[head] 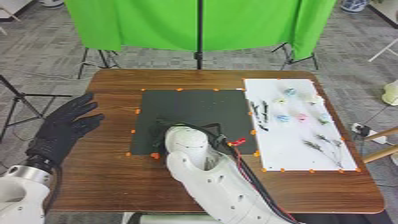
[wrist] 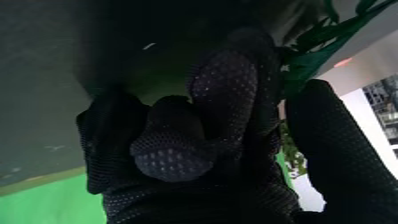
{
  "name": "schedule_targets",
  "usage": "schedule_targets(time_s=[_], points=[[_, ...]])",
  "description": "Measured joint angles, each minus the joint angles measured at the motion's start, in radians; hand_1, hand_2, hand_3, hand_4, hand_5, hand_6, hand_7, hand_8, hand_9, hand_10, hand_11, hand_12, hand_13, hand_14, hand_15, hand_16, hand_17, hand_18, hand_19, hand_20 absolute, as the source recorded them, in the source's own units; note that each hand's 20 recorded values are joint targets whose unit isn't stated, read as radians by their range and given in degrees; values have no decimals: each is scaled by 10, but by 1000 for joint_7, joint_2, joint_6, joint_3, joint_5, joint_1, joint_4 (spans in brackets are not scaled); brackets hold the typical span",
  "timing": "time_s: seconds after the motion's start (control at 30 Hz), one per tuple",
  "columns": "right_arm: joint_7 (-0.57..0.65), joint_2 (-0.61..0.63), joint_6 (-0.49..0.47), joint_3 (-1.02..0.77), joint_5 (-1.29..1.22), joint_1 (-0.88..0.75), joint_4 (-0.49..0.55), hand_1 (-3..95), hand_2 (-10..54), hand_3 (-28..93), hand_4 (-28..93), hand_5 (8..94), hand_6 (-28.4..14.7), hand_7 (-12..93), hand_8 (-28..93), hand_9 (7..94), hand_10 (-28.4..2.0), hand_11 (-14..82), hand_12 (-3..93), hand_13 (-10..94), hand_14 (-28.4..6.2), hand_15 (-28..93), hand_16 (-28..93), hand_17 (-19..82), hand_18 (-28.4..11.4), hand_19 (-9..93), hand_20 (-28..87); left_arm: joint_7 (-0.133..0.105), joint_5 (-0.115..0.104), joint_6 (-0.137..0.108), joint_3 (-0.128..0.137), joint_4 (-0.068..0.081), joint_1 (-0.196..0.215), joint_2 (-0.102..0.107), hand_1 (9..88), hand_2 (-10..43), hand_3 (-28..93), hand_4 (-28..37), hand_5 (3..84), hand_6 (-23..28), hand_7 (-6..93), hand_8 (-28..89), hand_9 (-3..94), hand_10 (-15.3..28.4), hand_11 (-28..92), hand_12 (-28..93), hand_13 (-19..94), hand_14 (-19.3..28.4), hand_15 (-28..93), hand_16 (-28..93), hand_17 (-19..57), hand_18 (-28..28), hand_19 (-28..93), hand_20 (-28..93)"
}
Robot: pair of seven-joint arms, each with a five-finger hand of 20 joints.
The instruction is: Arrange flowers
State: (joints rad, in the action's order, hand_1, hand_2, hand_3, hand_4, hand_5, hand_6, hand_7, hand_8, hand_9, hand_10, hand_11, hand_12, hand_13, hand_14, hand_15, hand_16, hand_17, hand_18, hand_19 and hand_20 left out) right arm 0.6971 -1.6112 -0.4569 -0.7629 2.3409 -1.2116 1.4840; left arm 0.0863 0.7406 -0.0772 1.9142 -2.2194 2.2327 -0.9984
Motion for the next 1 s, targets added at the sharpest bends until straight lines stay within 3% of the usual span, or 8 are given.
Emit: schedule_targets(time_s=[0.5, 1.0], points=[[-6, -6, 15, -14, -15, -6, 0, 126, 166, 853, -163, 719, -9, 644, -127, 937, -93, 460, 283, 878, -71, 736, 270, 622, -175, 932, 591, -8, 0, 3, 2, 0, 6, 3, 264, 72, 730, -267, 335, 12, 207, -123, 284, 97, 248, 61, 284, 131, 520, -95, -68, 205, 552, 13], [-35, 45, 10, -23, -38, 3, 31, 97, 135, 785, -209, 720, -8, 647, -128, 937, -91, 462, 286, 877, -71, 739, 265, 620, -174, 932, 589, -50, 0, 1, 17, -8, 45, -5, 267, 66, 739, -276, 336, 10, 223, -137, 287, 92, 272, 43, 285, 130, 541, -112, -67, 205, 555, 4]])
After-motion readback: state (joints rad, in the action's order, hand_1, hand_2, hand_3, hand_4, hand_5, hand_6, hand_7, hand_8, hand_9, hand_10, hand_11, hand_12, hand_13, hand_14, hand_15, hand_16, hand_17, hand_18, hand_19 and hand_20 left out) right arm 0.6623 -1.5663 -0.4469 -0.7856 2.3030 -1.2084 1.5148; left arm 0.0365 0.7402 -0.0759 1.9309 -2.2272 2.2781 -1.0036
